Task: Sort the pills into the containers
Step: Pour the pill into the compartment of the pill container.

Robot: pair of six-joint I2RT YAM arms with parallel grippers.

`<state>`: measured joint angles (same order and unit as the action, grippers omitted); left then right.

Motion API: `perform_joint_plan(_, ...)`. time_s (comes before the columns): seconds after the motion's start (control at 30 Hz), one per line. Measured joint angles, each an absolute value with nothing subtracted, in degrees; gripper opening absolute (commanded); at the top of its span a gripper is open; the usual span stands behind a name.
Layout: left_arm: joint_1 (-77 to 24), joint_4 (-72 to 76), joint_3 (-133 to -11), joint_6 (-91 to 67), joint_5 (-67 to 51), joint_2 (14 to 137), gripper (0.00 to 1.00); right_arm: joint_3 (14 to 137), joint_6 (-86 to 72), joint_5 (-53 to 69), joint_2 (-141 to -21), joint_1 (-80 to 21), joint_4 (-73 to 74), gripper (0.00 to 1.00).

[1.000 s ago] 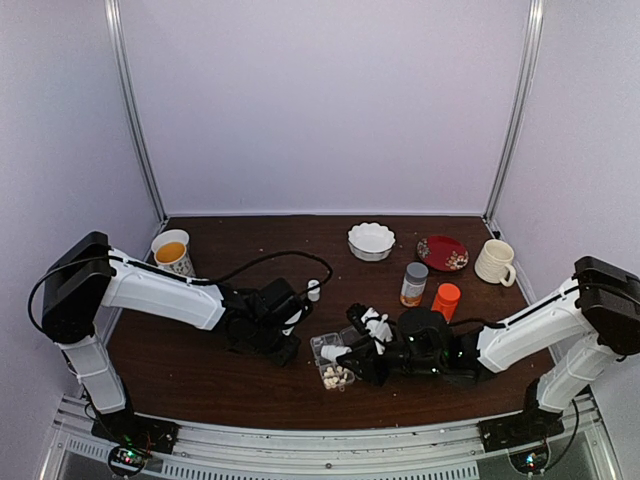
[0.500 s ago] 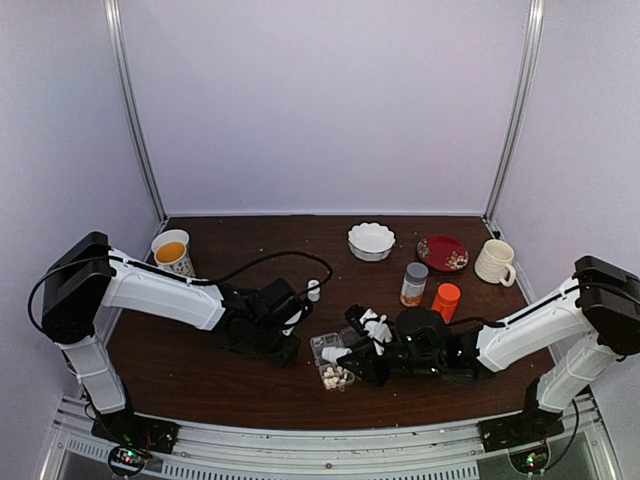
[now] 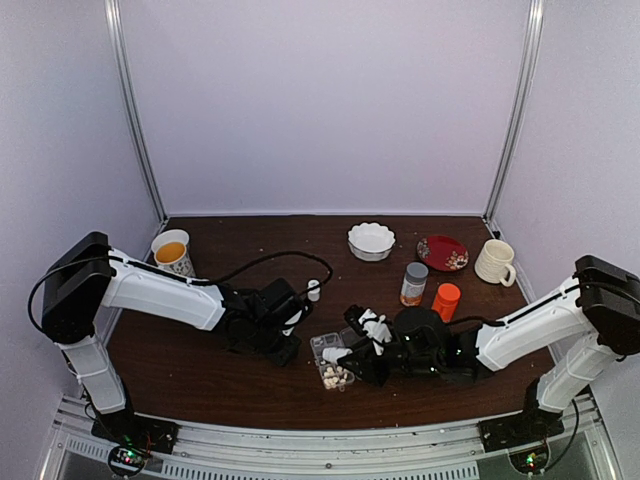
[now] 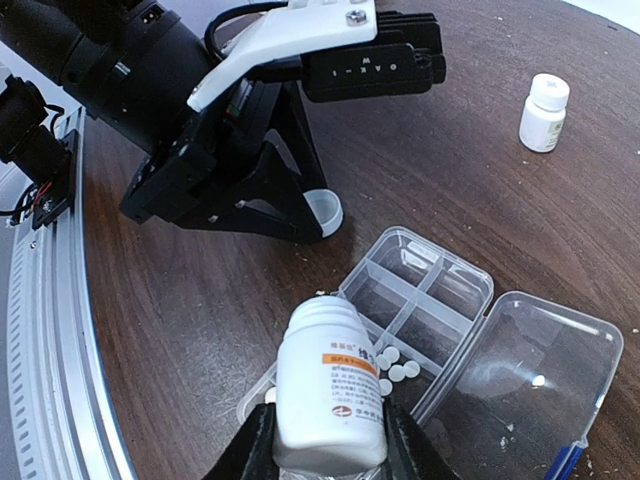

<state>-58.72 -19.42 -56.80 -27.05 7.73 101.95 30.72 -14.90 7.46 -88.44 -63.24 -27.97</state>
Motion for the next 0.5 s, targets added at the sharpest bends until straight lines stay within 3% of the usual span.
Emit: perform_joint_plan(0.5,-58.72,-19.42,-56.77,-27.07,7.73,101.95,0.33,31.11,-14.72,7.31,-88.44,-63.24,-26.63,0.01)
